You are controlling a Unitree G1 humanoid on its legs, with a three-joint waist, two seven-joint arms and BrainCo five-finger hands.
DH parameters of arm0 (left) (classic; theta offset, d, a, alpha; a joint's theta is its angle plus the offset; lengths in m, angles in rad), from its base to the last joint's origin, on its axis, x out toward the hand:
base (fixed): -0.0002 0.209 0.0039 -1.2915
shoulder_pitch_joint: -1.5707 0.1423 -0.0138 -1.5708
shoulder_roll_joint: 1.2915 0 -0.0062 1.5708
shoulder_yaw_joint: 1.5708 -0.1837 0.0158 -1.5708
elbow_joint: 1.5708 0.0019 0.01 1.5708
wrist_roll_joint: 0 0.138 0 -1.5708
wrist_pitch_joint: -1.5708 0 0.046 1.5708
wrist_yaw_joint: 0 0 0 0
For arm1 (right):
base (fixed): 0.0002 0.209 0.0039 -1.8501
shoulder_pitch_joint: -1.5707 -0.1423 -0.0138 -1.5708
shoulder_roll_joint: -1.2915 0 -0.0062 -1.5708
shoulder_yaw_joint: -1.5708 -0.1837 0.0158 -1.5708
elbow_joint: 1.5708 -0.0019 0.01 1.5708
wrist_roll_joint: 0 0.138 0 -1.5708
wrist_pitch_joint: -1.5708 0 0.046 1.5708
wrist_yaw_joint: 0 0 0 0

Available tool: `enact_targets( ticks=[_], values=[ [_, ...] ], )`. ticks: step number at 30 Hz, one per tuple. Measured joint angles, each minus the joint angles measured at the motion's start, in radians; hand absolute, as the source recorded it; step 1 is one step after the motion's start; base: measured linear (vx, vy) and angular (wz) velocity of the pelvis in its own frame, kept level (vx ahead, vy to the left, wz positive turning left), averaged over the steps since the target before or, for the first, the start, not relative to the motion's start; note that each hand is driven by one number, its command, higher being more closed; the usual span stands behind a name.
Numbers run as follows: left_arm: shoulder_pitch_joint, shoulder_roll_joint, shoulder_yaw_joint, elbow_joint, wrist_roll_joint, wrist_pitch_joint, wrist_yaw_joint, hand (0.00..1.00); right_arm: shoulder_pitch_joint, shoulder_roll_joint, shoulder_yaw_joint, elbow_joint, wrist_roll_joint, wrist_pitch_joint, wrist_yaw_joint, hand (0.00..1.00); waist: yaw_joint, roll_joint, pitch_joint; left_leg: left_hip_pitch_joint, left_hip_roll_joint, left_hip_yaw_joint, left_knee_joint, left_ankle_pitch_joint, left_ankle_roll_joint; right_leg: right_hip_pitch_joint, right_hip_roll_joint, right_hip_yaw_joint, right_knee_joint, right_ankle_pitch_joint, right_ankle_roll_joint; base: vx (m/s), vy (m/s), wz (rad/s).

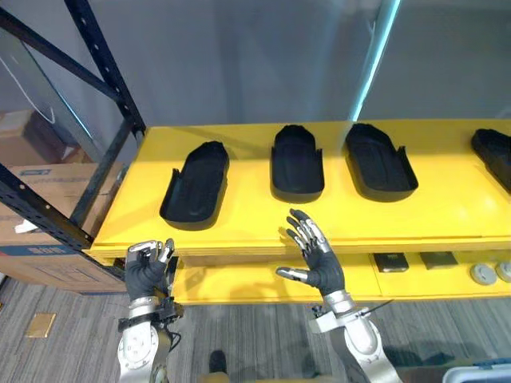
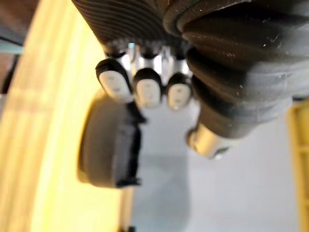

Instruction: Walk over and take plastic housings, then place them on the shelf

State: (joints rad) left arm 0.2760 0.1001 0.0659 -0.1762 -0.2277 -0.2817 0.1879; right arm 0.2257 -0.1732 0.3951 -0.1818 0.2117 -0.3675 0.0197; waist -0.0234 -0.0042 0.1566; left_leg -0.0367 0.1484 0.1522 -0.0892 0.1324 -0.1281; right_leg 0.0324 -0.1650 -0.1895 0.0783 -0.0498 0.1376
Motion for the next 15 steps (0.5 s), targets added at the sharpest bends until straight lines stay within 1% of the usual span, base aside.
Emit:
enact_targets(
  ticks=[3,5,8,12,14,15],
  values=[
    [-0.032,0.019,0.005,0.018,-0.001,0.000,0.024,1.00,-0.007,-0.001,-0.005,0.000,-0.001,0.000,0.000,0.00,-0.011,0.004,0.024,0.000,0.001,0.006,0.000,0.002,0.001,-0.007,0.001,0.007,0.002,0.002,-0.003,-0.04,0.001,-0.09],
    [-0.054,0.019,0.015,0.035,-0.001,-0.002,0.043,1.00,-0.008,-0.001,-0.029,-0.004,-0.001,0.000,0.003,0.00,-0.014,0.014,0.041,0.000,0.003,0.021,0.000,0.003,0.001,-0.020,0.002,0.028,0.004,0.005,-0.002,-0.03,0.010,-0.18],
    [-0.084,0.019,0.030,0.052,-0.003,-0.002,0.057,1.00,-0.008,-0.002,-0.057,-0.008,-0.001,-0.009,0.007,0.00,-0.021,0.022,0.054,-0.002,0.005,0.033,0.000,0.004,0.001,-0.032,0.004,0.040,0.008,0.005,-0.002,-0.02,0.004,-0.12],
    [-0.129,0.032,0.042,0.088,-0.008,-0.009,0.079,1.00,-0.013,-0.010,-0.082,-0.025,-0.001,-0.012,0.026,0.00,-0.024,0.025,0.077,-0.001,0.008,0.053,0.001,0.004,0.001,-0.049,0.006,0.060,0.018,0.007,0.000,-0.01,0.004,-0.15],
    [-0.152,0.057,0.044,0.112,-0.007,-0.009,0.083,1.00,-0.014,-0.016,-0.090,-0.046,0.001,-0.012,0.031,0.00,-0.036,0.024,0.092,0.001,0.008,0.053,0.001,0.004,0.001,-0.050,0.006,0.061,0.025,0.009,0.005,0.00,0.000,0.00],
    [-0.164,0.063,0.052,0.125,-0.008,-0.009,0.086,1.00,-0.018,-0.015,-0.097,-0.049,0.001,-0.019,0.045,0.00,-0.043,0.023,0.095,0.001,0.008,0.055,0.002,0.004,0.001,-0.057,0.005,0.065,0.033,0.009,0.005,0.00,0.006,-0.04]
  ],
)
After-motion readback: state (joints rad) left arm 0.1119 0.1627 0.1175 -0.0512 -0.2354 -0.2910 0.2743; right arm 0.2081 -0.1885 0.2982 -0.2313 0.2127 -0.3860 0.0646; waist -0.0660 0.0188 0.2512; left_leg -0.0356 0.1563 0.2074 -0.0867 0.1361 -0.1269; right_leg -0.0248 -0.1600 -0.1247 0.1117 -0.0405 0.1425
